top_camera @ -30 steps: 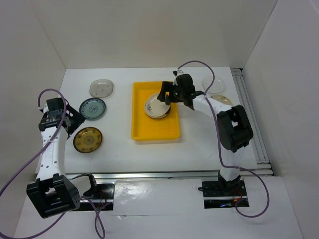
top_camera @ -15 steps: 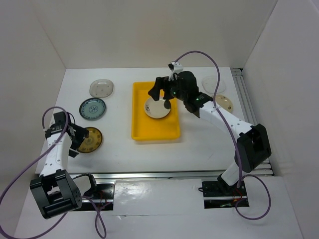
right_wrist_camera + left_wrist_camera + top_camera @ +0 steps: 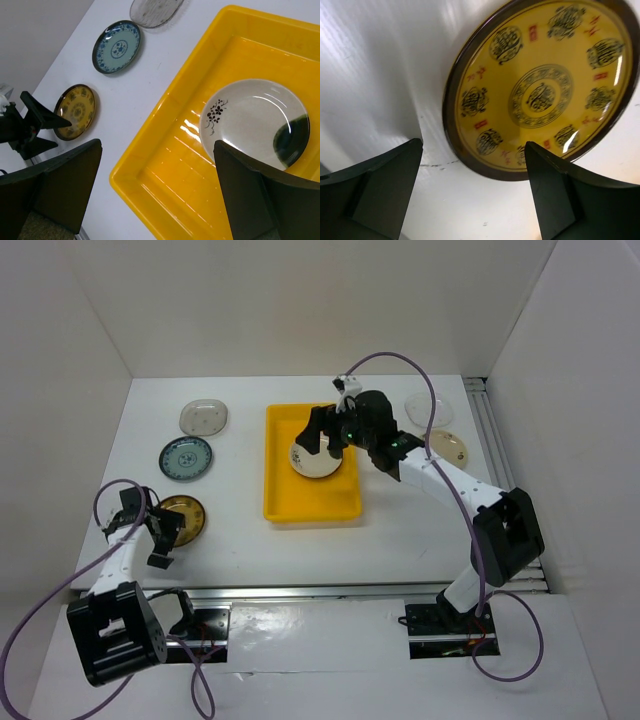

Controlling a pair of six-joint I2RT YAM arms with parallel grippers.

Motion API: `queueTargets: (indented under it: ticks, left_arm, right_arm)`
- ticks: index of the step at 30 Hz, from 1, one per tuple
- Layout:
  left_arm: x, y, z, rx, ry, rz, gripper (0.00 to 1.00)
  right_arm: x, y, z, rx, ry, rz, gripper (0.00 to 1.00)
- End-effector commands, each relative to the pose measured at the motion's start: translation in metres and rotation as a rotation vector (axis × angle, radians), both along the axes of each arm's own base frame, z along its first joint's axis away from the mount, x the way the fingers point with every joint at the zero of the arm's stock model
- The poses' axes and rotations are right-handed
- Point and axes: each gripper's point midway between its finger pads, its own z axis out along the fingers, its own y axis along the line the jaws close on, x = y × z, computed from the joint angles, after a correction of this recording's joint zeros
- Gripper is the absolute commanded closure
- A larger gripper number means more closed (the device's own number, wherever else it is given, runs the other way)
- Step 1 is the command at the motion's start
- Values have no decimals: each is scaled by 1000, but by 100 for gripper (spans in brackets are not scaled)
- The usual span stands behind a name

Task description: Place the plates into the plastic bin on the countertop

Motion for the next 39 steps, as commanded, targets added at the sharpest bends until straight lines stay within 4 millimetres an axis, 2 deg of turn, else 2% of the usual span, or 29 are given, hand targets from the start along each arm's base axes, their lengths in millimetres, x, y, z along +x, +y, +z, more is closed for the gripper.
queueTargets:
  ticks: [1,7,8,13,17,22,23,26,30,33,39]
  left_arm:
    - [18,6,0,-4,-82,63,4]
    - [18,8,-12,-21,-69,100,15]
    - [15,7,-15,-24,-60,100,23]
    - [9,8,-26,-32,-20,122,42]
    - [-1,7,-35,-32,15,127,42]
    - [4,8,-31,-22,-12,127,43]
    - [2,8,-33,-26,-1,127,39]
    - [2,8,-35,-34,30,119,39]
    - [9,7,-33,-58,41,112,55]
    - [7,6,-36,-66,63,113,58]
    - [7,10,-36,-63,103,119,81]
  right_arm:
    - [-2,2,25,48,-74,22,0]
    - [0,0,21,39,-69,3,0]
    - [-1,0,19,44,-62,1,0]
    - [9,-12,20,59,-52,-66,0]
    - [11,-21,22,77,-47,-92,0]
    - [16,-28,22,94,-43,-115,0]
    - [16,-28,22,94,-43,-115,0]
    - [15,-28,26,98,-50,-115,0]
    - [14,-34,30,109,-51,-126,0]
    - [11,-35,39,120,-69,-125,0]
    - [14,-47,47,138,-82,-147,0]
